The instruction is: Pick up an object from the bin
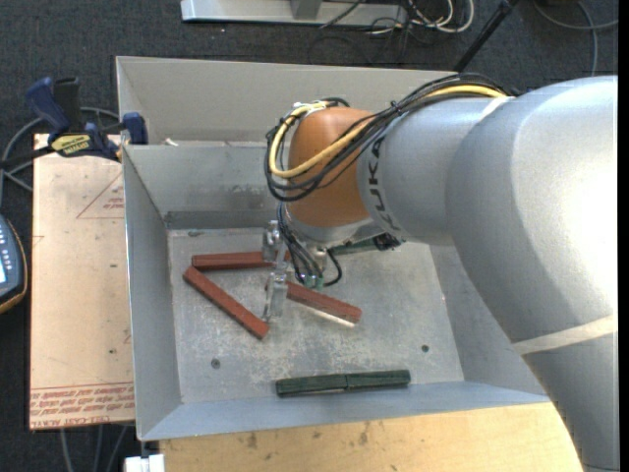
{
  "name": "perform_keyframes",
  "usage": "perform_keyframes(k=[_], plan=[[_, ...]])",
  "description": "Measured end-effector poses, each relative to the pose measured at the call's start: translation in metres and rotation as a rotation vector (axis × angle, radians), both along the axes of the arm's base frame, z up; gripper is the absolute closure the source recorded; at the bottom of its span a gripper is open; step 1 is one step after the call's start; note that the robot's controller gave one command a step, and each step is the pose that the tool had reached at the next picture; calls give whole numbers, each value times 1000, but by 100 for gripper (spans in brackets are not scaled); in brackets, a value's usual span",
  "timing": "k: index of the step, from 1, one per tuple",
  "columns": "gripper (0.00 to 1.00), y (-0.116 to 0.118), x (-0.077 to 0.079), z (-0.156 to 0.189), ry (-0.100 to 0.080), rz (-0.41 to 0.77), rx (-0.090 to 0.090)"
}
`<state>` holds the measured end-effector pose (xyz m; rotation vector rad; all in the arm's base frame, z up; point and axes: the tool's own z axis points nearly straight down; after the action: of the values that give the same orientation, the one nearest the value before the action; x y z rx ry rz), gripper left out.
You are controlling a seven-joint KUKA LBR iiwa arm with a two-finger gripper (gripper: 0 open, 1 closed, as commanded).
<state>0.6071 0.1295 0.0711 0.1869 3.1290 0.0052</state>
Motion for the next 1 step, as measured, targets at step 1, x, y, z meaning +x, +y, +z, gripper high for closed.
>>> perform_keyframes(k=[1], plan=[[100, -1, 2, 3, -3, -3, 1]])
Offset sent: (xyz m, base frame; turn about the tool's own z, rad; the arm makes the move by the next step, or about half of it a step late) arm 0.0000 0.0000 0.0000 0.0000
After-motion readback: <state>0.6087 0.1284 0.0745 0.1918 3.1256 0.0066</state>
